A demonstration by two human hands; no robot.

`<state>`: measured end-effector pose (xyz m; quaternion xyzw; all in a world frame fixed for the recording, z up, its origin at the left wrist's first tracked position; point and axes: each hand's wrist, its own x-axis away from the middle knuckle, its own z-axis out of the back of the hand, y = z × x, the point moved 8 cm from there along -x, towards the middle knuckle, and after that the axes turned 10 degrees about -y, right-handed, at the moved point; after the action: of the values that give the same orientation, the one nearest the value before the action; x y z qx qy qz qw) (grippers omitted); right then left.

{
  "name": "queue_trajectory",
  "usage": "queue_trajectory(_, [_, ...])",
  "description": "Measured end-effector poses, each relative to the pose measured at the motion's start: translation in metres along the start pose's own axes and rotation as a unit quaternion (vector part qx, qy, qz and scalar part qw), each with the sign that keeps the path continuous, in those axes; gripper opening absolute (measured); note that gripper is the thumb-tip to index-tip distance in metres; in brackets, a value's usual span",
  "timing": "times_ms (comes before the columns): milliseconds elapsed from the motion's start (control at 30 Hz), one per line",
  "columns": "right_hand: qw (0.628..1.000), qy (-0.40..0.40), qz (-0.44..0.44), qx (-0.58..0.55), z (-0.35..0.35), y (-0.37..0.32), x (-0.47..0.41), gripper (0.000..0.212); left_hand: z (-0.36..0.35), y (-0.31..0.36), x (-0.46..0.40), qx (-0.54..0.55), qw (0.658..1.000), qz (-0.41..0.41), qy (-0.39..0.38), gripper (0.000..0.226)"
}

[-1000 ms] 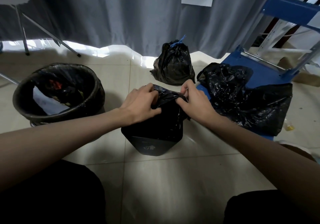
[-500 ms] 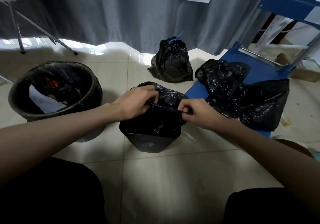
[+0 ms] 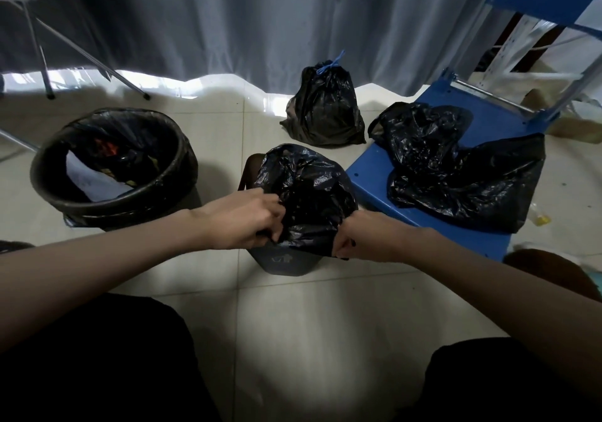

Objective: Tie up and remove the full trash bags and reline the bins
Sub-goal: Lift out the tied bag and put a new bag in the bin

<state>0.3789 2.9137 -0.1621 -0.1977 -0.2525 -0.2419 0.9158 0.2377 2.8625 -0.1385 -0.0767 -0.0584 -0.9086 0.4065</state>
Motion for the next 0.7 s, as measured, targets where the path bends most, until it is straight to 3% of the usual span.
queue_trajectory(133, [0.996, -0.073, -0.021, -0.040, 0.006, 0.000, -0.003, 0.017, -0.010, 0.021, 0.007, -0.100, 0.994, -0.036, -0.026, 0.019])
queue_trajectory(200, [0.997, -0.045, -0.047, -0.041, 0.023, 0.002, -0.007, 0.022, -0.013, 0.027, 0.009, -0.107, 0.993, -0.049, -0.032, 0.025])
queue_trajectory(267, [0.997, 0.004, -0.073, -0.025, 0.045, 0.002, -0.012, 0.028, -0.014, 0.023, 0.011, -0.027, 0.998, -0.034, -0.044, 0.023])
queue_trajectory(367, [0.992, 0.097, -0.079, -0.031, 0.077, -0.002, -0.021, 0.022, 0.004, -0.001, 0.016, 0.143, 0.987, 0.065, 0.028, 0.025])
queue_trajectory(433, [0.985, 0.152, -0.073, -0.035, 0.091, -0.009, -0.032, 0.014, 0.015, -0.025, 0.023, 0.143, 0.974, 0.154, 0.080, 0.025])
queue_trajectory(500, [0.981, 0.184, -0.054, -0.031, 0.100, -0.019, -0.046, 0.010, 0.016, -0.052, 0.031, 0.125, 0.958, 0.248, 0.079, 0.017])
queue_trajectory(600, [0.981, 0.193, -0.022, -0.022, 0.108, -0.034, -0.070, 0.026, 0.012, -0.080, 0.041, 0.115, 0.936, 0.331, 0.045, 0.007])
queue_trajectory(700, [0.980, 0.196, -0.009, -0.003, 0.110, -0.047, -0.095, 0.033, 0.014, -0.095, 0.047, 0.109, 0.922, 0.369, 0.034, 0.012])
